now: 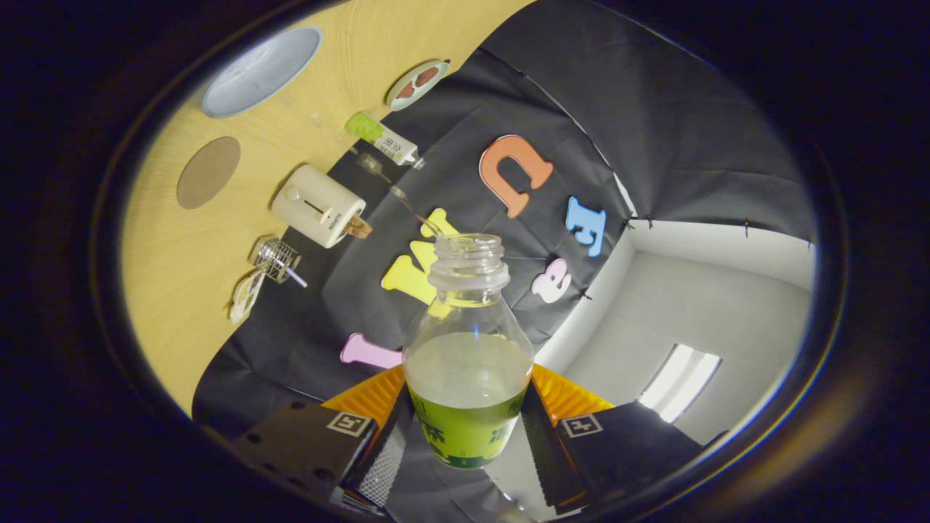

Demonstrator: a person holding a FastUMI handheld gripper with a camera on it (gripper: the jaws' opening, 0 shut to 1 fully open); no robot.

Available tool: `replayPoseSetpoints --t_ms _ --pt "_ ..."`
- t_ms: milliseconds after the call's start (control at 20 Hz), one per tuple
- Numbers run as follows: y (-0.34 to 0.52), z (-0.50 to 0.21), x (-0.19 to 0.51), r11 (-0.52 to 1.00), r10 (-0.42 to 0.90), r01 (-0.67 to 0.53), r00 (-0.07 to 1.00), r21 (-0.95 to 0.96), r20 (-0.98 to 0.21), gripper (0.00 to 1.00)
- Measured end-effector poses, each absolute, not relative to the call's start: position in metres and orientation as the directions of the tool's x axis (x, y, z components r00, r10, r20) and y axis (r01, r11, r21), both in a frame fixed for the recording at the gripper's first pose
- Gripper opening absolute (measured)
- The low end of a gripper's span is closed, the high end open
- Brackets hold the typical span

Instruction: Take the bottle from table, then pour the juice into the cup, finally place the bottle on the coaster

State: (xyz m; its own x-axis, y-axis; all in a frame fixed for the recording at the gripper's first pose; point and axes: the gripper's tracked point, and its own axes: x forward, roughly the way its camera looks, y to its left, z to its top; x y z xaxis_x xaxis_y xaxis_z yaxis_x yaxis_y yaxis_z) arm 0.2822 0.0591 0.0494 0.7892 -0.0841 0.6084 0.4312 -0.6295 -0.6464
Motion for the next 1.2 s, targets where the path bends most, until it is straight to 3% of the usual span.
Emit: replayPoseSetpoints --t_ms 800,1000,1200 --pt "0.061 0.099 0.258 -0.621 -0.083 0.479 0.747 -0.62 0.659 0.8" --pt "0.052 0.107 0.256 -0.552 -0.133 0.497 0.74 -0.67 0.659 0.8" --pt "0.035 0.1 0.261 -0.34 -0.261 0.493 0.769 -0.801 0.584 0.8"
